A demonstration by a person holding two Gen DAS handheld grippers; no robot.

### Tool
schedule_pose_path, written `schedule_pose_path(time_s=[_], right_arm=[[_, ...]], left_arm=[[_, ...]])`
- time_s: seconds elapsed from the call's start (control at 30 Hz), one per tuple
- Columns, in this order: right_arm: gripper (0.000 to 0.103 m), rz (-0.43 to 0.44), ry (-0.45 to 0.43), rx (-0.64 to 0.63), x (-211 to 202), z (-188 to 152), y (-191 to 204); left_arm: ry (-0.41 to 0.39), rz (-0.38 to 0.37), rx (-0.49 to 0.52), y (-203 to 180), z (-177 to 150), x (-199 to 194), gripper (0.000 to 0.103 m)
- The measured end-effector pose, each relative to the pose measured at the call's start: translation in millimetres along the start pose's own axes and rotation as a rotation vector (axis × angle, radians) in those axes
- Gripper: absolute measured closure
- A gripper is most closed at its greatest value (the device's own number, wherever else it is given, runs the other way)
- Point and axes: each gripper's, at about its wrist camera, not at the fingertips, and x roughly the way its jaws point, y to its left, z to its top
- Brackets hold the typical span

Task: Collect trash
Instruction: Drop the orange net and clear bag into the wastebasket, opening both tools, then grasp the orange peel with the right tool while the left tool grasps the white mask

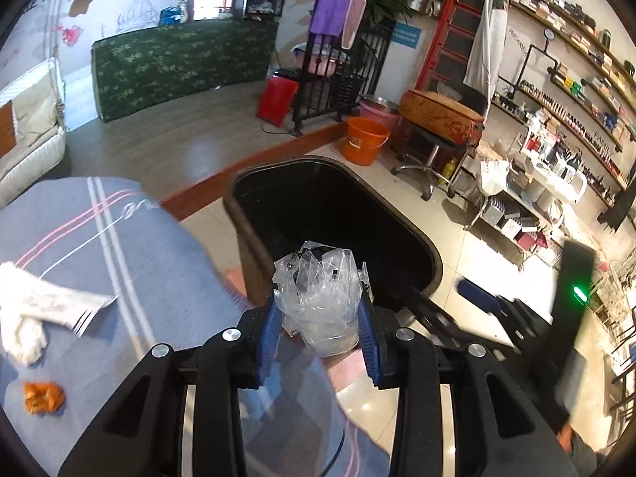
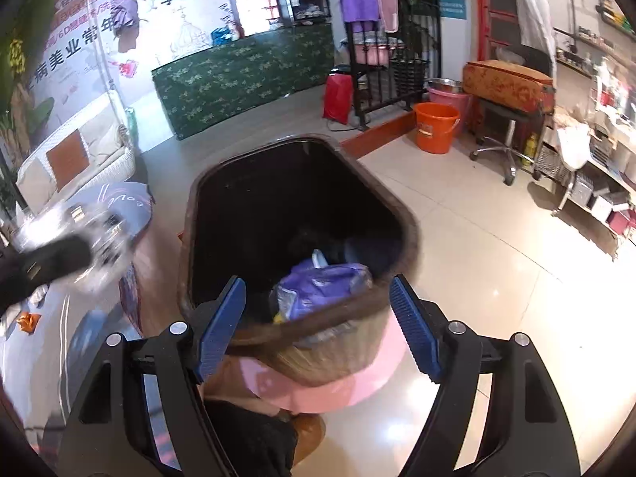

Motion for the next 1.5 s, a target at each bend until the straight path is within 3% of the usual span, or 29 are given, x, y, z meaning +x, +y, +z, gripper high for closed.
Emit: schedule_pose_path(time_s=[0.53,0.6,0.7,0.77,1.1,1.5], right_arm=[[0.028,-0.013,-0.001,0.01,-17.9,-5.8,-23.1],[0.028,-0.011,0.002,0.012,-17.3,-6.5,-22.8],[0.028,0.0,0.004,0.014,-18.1,-6.6,-23.4],[0.028,0.001,0.008,0.011,-17.2,-7.0,-23.4],[0.028,0.009,0.028,0.018,-17.5,-12.0,-21.2],[0.027,0.063,0.044,-0.04,-20.9,-13.0,19.2]], left_arm=[[0.101,-0.001,0.039,-29.3,25.9,62.5,0.063],[0.107,-0.002,0.051,-31.4,28.4,65.8,0.057],[0.09,0.029,0.069,-34.0,30.8,66.6,0.029],[0.081,0.032,0.065,-33.2,32.0,66.2,0.02],[0.034,0.055,0.03,-18.1,24.0,35.6,0.01],[-0.032,0.161,-0.058,26.9,-7.9,-29.5,0.006]])
